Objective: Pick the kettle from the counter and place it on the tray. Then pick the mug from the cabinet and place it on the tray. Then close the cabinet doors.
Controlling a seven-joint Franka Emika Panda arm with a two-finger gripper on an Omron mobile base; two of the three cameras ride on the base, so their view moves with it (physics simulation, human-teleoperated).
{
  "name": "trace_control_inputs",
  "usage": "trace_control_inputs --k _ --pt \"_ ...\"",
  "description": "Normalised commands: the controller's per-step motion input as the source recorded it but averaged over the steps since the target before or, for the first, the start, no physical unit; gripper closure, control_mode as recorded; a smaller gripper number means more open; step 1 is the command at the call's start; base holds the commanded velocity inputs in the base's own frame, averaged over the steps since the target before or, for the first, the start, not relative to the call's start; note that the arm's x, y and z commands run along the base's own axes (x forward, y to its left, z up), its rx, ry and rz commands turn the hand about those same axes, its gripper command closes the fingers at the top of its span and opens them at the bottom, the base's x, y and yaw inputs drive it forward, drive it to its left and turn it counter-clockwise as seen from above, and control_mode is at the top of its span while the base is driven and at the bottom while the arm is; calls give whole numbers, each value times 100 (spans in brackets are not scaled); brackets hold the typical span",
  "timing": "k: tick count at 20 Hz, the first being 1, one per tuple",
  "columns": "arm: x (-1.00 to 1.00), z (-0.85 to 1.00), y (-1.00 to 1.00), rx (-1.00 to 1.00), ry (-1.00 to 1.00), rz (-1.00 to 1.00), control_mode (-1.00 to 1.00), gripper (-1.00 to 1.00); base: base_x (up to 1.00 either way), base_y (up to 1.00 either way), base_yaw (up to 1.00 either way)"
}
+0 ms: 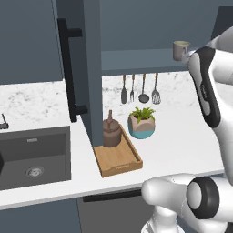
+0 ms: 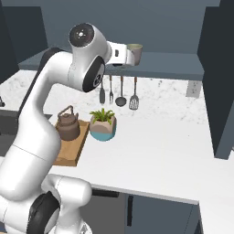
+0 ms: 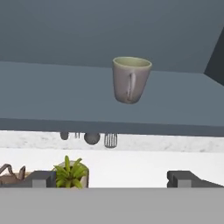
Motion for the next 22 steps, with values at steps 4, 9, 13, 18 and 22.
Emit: trace_control_inputs --k 4,9,13,18,22 --pt "42 1 -23 0 0 0 -100 -100 0 0 0" --pt "45 0 -9 2 0 0 -100 -100 0 0 0" --pt "42 0 -1 2 0 0 -100 -100 0 0 0" --pt "31 2 -1 1 0 0 -100 -100 0 0 0" --pt "30 0 -1 0 0 0 -100 -100 0 0 0"
